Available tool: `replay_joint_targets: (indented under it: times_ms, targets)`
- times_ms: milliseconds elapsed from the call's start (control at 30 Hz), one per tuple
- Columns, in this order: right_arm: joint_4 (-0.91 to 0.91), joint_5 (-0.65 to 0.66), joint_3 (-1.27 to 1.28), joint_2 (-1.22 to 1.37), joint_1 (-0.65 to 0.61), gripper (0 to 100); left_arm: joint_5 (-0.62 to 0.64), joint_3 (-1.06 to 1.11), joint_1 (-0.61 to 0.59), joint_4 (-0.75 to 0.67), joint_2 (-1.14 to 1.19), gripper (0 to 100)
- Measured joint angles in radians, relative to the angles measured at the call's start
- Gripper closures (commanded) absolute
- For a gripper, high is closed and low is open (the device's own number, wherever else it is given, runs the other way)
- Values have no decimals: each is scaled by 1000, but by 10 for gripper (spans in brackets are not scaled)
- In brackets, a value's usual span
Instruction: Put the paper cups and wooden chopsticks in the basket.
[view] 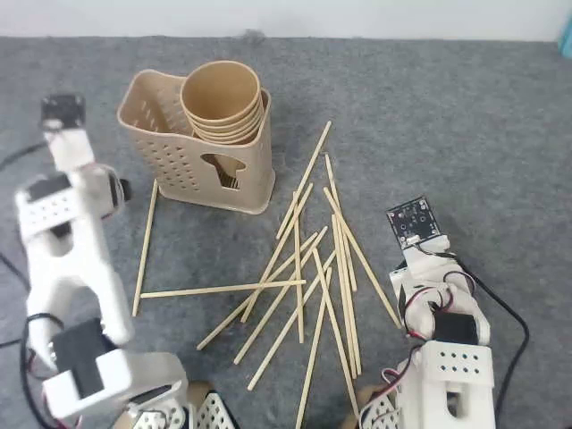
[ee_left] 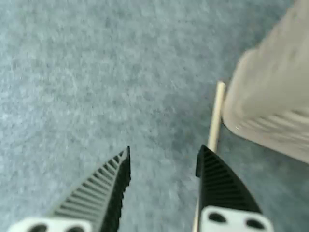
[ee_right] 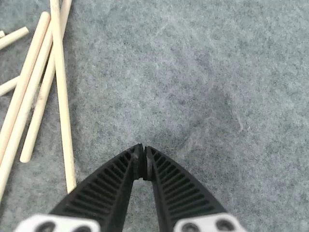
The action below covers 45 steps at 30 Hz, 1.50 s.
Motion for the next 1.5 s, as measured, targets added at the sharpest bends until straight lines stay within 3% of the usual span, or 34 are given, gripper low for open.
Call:
replay_joint_targets:
  times_ms: [133, 300, 533, 767, 1033, 1200, 1500]
  targets:
    - [0, 0, 0, 0, 0, 991, -66, 235, -3, -341, 0, 786]
    - [0, 0, 0, 0, 0, 991, -77, 267, -3, -407, 0, 784]
    - [0, 0, 0, 0, 0, 991, -163, 265, 40, -333, 17, 787]
    - [0, 0, 0, 0, 0, 991, -150, 210, 86, -249, 74, 834]
    - [0, 0, 0, 0, 0, 991, -121, -8, 72, 9, 207, 983]
    - [0, 0, 0, 0, 0, 991, -120, -87, 68, 189, 258, 987]
    - [0, 0, 0, 0, 0, 991, -120, -51, 63, 224, 215, 987]
